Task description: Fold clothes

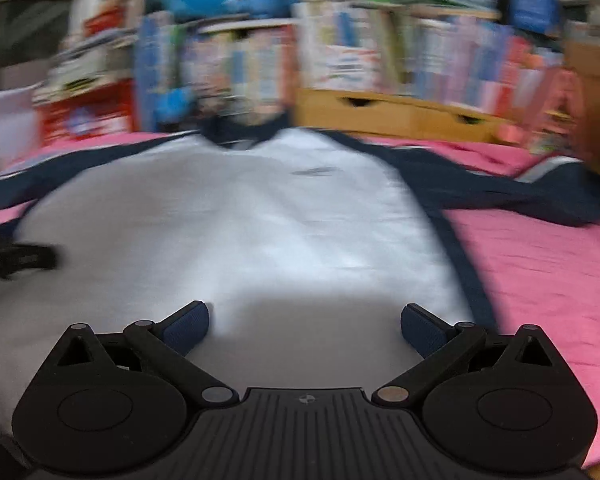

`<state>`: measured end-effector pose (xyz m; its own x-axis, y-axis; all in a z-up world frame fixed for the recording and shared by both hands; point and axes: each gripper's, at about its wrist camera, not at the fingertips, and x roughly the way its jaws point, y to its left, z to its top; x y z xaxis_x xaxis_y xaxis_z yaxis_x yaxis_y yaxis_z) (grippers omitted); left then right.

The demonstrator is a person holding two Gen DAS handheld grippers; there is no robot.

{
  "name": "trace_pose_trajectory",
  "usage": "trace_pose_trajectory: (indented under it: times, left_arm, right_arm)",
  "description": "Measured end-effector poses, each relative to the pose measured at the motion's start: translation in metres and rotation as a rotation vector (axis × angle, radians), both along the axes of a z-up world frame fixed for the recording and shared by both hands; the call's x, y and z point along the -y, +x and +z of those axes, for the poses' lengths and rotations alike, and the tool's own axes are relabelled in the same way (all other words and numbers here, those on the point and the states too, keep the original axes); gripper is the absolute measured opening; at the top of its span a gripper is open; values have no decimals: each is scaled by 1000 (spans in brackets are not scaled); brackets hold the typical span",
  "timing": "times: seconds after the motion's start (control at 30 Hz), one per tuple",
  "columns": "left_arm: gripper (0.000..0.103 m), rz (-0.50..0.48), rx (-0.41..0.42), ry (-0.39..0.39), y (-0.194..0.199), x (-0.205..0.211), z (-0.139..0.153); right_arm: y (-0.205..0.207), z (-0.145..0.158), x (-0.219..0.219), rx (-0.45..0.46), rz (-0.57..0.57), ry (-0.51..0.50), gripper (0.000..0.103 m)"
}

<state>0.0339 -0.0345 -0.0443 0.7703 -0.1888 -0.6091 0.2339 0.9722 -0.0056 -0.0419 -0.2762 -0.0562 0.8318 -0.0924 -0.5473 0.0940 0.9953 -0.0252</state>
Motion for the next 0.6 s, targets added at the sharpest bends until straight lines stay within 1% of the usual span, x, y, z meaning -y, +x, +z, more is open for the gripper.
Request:
trace_pose_trajectory:
  times: [0.13,0.2,0.23,0.3,0.43,0.57,0.6]
  left_arm:
    - [103,33,-16,-4,-6,-7,4]
    - [103,17,-15,-27,-15,-8,8]
    - [103,6,-14,-40,-19,-9,10]
    - [103,-28,-14,-64,-29,-7,14]
    - [103,-97,-16,-68,-46,-1,18]
    - [103,-116,-34,-48,-51,2,12]
    - [103,-111,-39,-42,-51,2,10]
  right_arm:
    - [-10,6,33,-10,-206,-9,103]
    - [-22,8,37,17,-198,5,103]
    - [-29,9,33,32,-158,15,103]
    - [-41,10,14,53,-33,17,103]
    - [-66,6,-38,63,277,-62,103]
    - [-79,-1,-78,52,459,-159,103]
    - [-80,-5,-86,40,475,-182,103]
